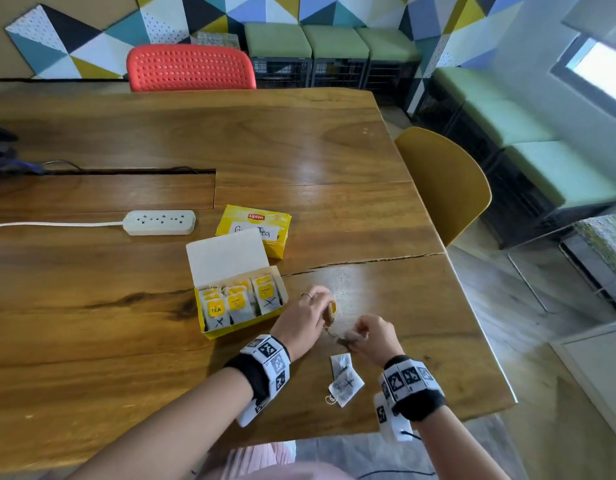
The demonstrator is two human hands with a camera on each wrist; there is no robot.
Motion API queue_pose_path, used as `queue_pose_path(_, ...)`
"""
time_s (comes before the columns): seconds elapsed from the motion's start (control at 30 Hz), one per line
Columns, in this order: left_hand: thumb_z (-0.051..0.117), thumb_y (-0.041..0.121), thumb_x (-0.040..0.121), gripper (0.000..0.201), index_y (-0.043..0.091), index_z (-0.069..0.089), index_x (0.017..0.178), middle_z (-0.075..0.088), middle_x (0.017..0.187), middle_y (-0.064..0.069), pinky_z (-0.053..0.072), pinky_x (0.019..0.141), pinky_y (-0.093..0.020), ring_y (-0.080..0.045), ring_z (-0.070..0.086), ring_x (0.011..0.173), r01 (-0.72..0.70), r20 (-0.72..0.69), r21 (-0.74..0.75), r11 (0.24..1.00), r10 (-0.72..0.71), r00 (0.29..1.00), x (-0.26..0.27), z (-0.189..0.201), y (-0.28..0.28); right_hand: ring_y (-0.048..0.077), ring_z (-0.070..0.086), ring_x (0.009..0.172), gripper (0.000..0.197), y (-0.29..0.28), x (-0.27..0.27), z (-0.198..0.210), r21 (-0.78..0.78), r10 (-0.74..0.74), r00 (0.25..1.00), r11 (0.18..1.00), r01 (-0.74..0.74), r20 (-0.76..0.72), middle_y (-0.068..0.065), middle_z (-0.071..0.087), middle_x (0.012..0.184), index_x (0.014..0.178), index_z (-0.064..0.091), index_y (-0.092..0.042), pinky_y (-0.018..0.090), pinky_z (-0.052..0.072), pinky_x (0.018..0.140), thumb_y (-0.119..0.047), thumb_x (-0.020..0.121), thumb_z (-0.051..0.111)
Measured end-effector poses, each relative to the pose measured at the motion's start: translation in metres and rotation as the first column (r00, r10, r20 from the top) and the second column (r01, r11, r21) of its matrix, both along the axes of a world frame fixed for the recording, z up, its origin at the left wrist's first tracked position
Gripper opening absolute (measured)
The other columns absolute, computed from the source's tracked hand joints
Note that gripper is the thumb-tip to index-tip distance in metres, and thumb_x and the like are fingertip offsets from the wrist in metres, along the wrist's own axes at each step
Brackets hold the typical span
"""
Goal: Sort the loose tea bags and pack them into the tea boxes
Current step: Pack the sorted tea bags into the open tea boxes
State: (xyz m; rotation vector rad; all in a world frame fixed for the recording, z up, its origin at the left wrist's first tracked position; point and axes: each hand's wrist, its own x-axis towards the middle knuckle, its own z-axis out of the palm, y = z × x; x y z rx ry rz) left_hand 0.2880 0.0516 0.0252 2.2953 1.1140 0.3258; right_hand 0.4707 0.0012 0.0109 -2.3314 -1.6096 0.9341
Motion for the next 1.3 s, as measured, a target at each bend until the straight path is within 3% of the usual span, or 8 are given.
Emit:
queue_pose_path(0.17, 0.052, -0.008, 0.087, 0.050, 0.019, 0.055, 0.129, 0.041, 0.147, -0.002, 0.051, 0.090, -0.036, -0.021, 0.053, 0.118, 0.099, -0.148, 0.040, 0.994, -0.092, 0.985, 0.025, -0.002, 0.015, 0.002, 0.056, 0.067, 0.016, -0.003, 0.004, 0.007, 0.064, -0.100, 0.987, 0.992, 0.108, -0.126, -0.010, 0.062, 0.072, 0.071, 0.060, -0.020, 0.007, 0.039, 0.052, -0.022, 0.078, 0.074)
queue_pose_path(0.27, 0.059, 0.008, 0.090, 0.017, 0.013, 0.072, 0.101, 0.064, 0.116, -0.006, 0.049, 0.087, -0.037, -0.023, 0.060, 0.106, 0.057, -0.132, -0.045, 0.997, -0.063, 0.989, 0.028, -0.003, 0.024, 0.007, 0.067, 0.070, 0.006, -0.005, 0.007, 0.011, 0.093, -0.113, 0.965, 0.986, 0.139, -0.238, -0.007, 0.071, 0.075, 0.079, 0.070, -0.023, 0.027, 0.058, 0.067, -0.020, 0.079, 0.075)
queue_pose_path(0.4, 0.062, 0.022, 0.087, 0.013, 0.014, 0.072, 0.086, 0.071, 0.085, -0.005, 0.051, 0.073, -0.035, -0.022, 0.064, 0.082, -0.117, -0.026, -0.143, 0.983, 0.114, 0.993, 0.024, -0.005, 0.023, 0.002, 0.066, 0.068, 0.011, -0.006, 0.004, 0.023, 0.218, -0.139, 0.941, 0.952, 0.212, -0.308, -0.008, 0.071, 0.077, 0.094, 0.076, -0.024, 0.013, 0.050, 0.061, -0.023, 0.084, 0.071)
queue_pose_path(0.53, 0.060, 0.021, 0.089, 0.024, 0.014, 0.066, 0.112, 0.072, 0.099, -0.006, 0.052, 0.076, -0.032, -0.021, 0.066, 0.086, -0.221, 0.077, -0.252, 0.942, 0.247, 0.966, 0.017, -0.002, 0.017, 0.003, 0.059, 0.077, 0.019, -0.002, -0.007, 0.029, 0.398, -0.130, 0.929, 0.876, 0.271, -0.347, -0.006, 0.058, 0.092, 0.104, 0.075, -0.021, 0.003, 0.042, 0.068, -0.015, 0.086, 0.070)
queue_pose_path(0.7, 0.063, 0.012, 0.090, 0.009, 0.015, 0.055, 0.093, 0.071, 0.087, -0.010, 0.051, 0.052, -0.018, -0.008, 0.066, 0.057, -0.269, 0.246, -0.521, 0.810, 0.445, 0.861, 0.008, 0.015, 0.013, -0.002, 0.054, 0.077, 0.029, 0.002, -0.022, 0.024, 0.592, -0.011, 0.958, 0.784, 0.187, -0.288, -0.011, 0.054, 0.084, 0.089, 0.079, -0.016, 0.007, 0.041, 0.064, 0.007, 0.072, 0.075)
queue_pose_path(0.9, 0.062, 0.009, 0.091, 0.014, 0.003, 0.070, 0.099, 0.070, 0.089, -0.007, 0.059, 0.065, -0.024, -0.005, 0.068, 0.063, -0.233, 0.310, -0.721, 0.653, 0.604, 0.734, -0.008, 0.034, 0.017, 0.010, 0.062, 0.069, 0.027, 0.007, -0.035, 0.023, 0.675, 0.004, 0.922, 0.683, 0.280, -0.387, -0.006, 0.068, 0.078, 0.069, 0.074, -0.017, 0.021, 0.049, 0.055, 0.008, 0.063, 0.081)
queue_pose_path(1.1, 0.077, 0.009, 0.079, 0.031, 0.011, 0.065, 0.107, 0.072, 0.099, -0.011, 0.057, 0.067, -0.026, -0.016, 0.068, 0.082, -0.261, 0.356, -0.633, 0.729, 0.573, 0.738, -0.033, 0.043, 0.018, 0.011, 0.066, 0.083, 0.031, 0.016, -0.047, 0.037, 0.588, 0.179, 0.881, 0.798, 0.131, -0.439, -0.011, 0.070, 0.092, 0.080, 0.076, -0.023, 0.026, 0.054, 0.065, 0.006, 0.068, 0.075)
queue_pose_path(1.3, 0.074, 0.019, 0.082, 0.043, 0.019, 0.056, 0.121, 0.070, 0.104, -0.001, 0.053, 0.089, -0.029, -0.011, 0.066, 0.097, -0.341, 0.277, -0.489, 0.803, 0.513, 0.812, -0.072, 0.055, 0.035, 0.009, 0.064, 0.106, 0.028, 0.029, -0.062, 0.048, 0.350, 0.199, 0.693, 0.933, 0.082, -0.693, -0.002, 0.068, 0.113, 0.111, 0.066, -0.019, 0.028, 0.054, 0.085, -0.013, 0.084, 0.068)
